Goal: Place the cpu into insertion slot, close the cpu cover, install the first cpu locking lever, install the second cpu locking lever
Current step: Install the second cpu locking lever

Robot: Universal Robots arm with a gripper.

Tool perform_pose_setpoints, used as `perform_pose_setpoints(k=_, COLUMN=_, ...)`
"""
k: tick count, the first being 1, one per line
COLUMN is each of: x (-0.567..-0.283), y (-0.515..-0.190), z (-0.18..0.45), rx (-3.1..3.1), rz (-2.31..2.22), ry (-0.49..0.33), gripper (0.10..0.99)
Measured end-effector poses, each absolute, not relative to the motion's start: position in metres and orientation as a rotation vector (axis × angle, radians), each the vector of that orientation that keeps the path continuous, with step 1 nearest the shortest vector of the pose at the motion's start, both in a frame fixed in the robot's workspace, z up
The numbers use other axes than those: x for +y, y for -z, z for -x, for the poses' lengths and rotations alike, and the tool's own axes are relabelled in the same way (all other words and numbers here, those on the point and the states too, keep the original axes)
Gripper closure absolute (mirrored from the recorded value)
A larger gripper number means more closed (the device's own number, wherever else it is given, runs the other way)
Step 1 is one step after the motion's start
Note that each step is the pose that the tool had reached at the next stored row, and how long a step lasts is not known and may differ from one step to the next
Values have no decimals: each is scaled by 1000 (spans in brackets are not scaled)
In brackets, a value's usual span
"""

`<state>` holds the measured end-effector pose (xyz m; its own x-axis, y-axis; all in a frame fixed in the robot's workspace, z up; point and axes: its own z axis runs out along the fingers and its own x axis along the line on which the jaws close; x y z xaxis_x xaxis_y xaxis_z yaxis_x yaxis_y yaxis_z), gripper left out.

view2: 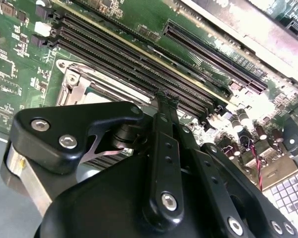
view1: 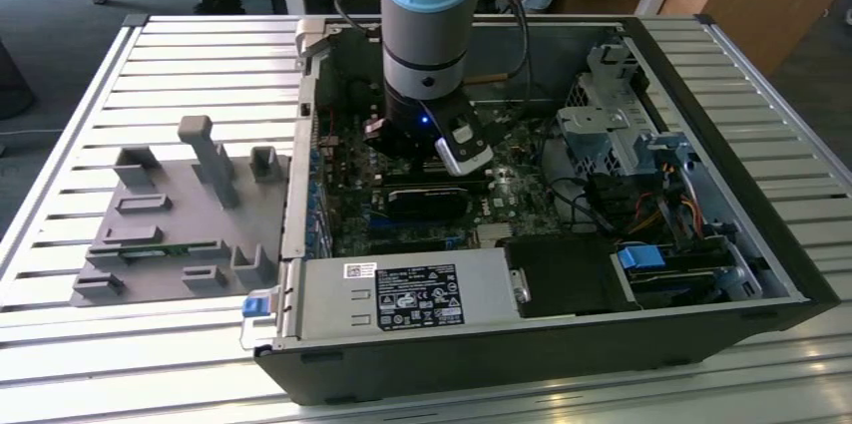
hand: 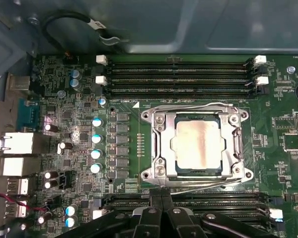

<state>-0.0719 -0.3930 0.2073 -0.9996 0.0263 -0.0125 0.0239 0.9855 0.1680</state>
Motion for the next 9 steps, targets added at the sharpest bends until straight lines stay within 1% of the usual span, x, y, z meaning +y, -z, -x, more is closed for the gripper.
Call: perform_pose_setpoints(k=9, x=-393, y=-203, z=73, rx=3113, rz=-39, ry=-292, gripper=980)
